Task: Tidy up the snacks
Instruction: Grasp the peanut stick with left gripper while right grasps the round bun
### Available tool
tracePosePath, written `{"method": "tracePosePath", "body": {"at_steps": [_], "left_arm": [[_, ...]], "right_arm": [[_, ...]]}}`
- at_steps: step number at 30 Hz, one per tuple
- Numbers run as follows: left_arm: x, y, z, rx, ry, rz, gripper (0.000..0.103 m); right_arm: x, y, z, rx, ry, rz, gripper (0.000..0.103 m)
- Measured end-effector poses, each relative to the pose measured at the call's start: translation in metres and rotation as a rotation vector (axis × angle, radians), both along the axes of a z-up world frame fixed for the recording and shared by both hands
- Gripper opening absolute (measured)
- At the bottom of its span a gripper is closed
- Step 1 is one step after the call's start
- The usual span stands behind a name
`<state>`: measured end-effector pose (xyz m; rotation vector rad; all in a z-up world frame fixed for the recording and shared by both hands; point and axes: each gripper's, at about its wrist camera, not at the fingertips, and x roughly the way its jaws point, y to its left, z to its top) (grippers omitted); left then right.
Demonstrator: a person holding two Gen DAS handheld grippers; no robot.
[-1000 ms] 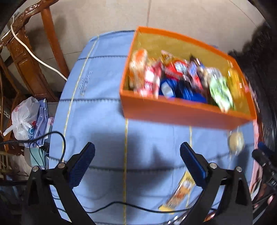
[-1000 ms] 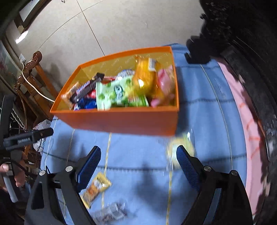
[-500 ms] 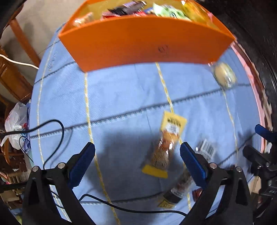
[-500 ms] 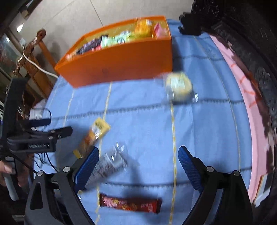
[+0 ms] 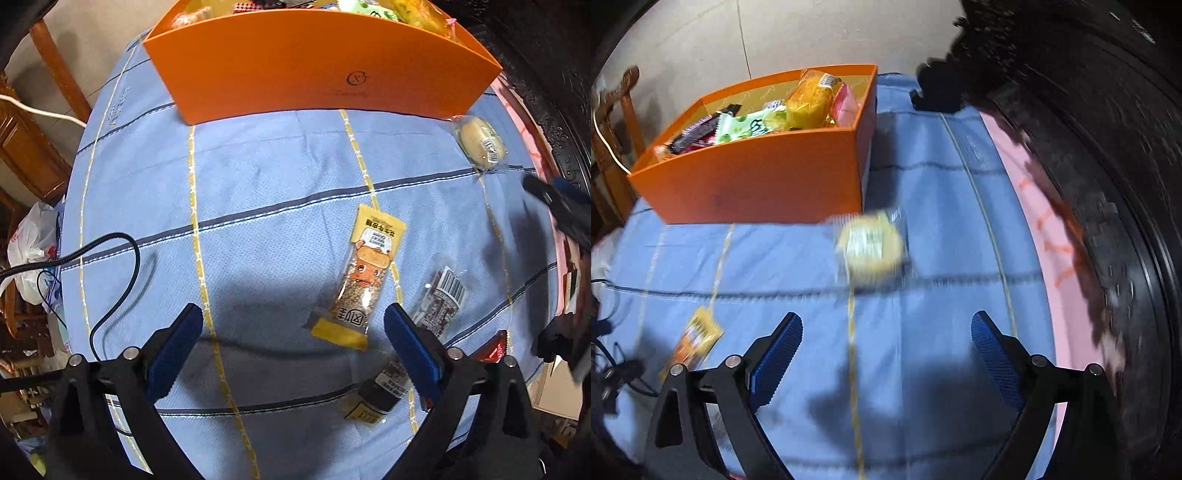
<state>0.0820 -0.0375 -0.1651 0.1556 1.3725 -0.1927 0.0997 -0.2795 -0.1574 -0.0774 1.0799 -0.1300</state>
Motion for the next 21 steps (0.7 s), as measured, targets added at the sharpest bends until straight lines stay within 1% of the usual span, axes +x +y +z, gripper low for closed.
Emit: {"method": "tracePosePath", "body": {"at_steps": [2,8,10,13,14,15,16,18,21], "left_arm": [[0.001,0.003,-0.001,0.001,0.004,0.007,0.096],[0.004,0.018,0.000,0.015,0.008,0.047,0.096],[0.006,0.024,0.002,0.011,0.007,0.065,0.096],[0.012,0.032,0.006,0.014,0.001,0.089,0.096],[0.014,0.034,0.007,0.011,-0.001,0.097,0.096],[0.016,0.035,0.008,0.008,-0.001,0.103,0.096],[0.019,0.037,0.009,0.005,-0.002,0.114,0.096],[0.022,0.039,0.011,-0.003,-0.005,0.124,0.096],[0.031,0.041,0.012,-0.010,-0.013,0.138,0.096]], "right_arm": [[0.016,0.005,-0.007,-0.029,0.006,0.026,0.093],[0.045,0.011,-0.029,-0.043,0.041,0.063,0.093],[0.052,0.008,-0.035,-0.027,0.054,0.060,0.093],[0.059,0.004,-0.045,0.003,0.083,0.056,0.089],[0.061,0.003,-0.048,0.010,0.097,0.062,0.079],[0.065,0.001,-0.053,-0.002,0.122,0.061,0.060],[0.067,0.000,-0.055,0.002,0.129,0.064,0.060],[0.067,-0.001,-0.053,0.016,0.141,0.079,0.056],[0.051,0.001,-0.038,0.062,0.107,0.101,0.056]]}}
